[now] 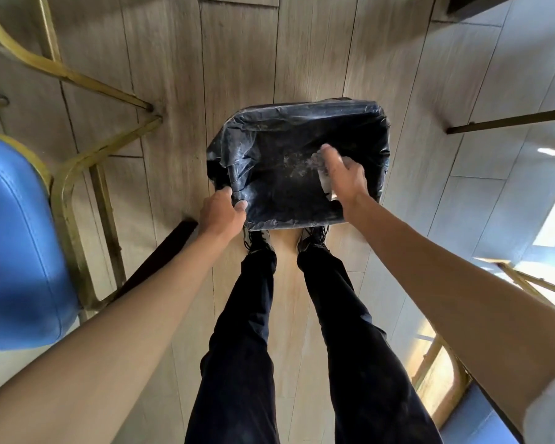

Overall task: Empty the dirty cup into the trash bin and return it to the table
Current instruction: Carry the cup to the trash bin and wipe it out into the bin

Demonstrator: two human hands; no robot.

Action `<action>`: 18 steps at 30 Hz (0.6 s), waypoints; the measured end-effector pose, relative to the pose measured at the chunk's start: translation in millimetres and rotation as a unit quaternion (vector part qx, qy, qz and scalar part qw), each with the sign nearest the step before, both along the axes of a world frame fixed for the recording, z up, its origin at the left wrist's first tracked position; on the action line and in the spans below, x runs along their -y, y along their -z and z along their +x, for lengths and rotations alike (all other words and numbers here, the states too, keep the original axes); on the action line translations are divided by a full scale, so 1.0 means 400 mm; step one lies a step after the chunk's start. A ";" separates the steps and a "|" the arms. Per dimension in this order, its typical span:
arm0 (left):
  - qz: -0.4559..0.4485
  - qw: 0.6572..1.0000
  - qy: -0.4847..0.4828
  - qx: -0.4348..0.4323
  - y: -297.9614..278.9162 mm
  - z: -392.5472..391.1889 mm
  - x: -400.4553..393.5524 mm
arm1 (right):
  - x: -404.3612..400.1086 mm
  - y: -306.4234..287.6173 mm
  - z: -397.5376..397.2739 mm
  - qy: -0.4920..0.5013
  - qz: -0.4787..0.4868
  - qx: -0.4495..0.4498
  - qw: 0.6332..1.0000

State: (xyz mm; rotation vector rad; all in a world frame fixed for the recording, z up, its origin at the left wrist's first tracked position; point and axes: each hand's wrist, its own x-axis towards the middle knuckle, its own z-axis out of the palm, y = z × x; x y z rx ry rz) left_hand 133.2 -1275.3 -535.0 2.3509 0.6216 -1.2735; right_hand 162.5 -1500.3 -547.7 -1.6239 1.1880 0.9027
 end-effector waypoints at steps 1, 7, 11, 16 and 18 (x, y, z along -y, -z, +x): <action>0.003 1.000 -0.004 -0.001 -0.001 -0.002 0.001 | 0.004 -0.003 0.008 0.033 -0.008 0.001 0.999; 0.002 1.000 -0.010 0.007 -0.004 -0.005 0.009 | -0.008 0.017 0.011 0.062 0.031 -0.021 0.997; 0.002 1.000 -0.012 0.000 -0.009 -0.001 0.005 | -0.017 0.012 0.024 0.152 0.064 -0.038 0.985; 0.001 1.000 -0.010 0.001 -0.011 0.000 0.004 | -0.038 0.033 -0.013 0.077 0.087 -0.024 0.993; -0.002 1.000 -0.014 -0.003 -0.011 -0.001 0.002 | -0.045 0.026 -0.012 0.061 0.060 -0.003 0.996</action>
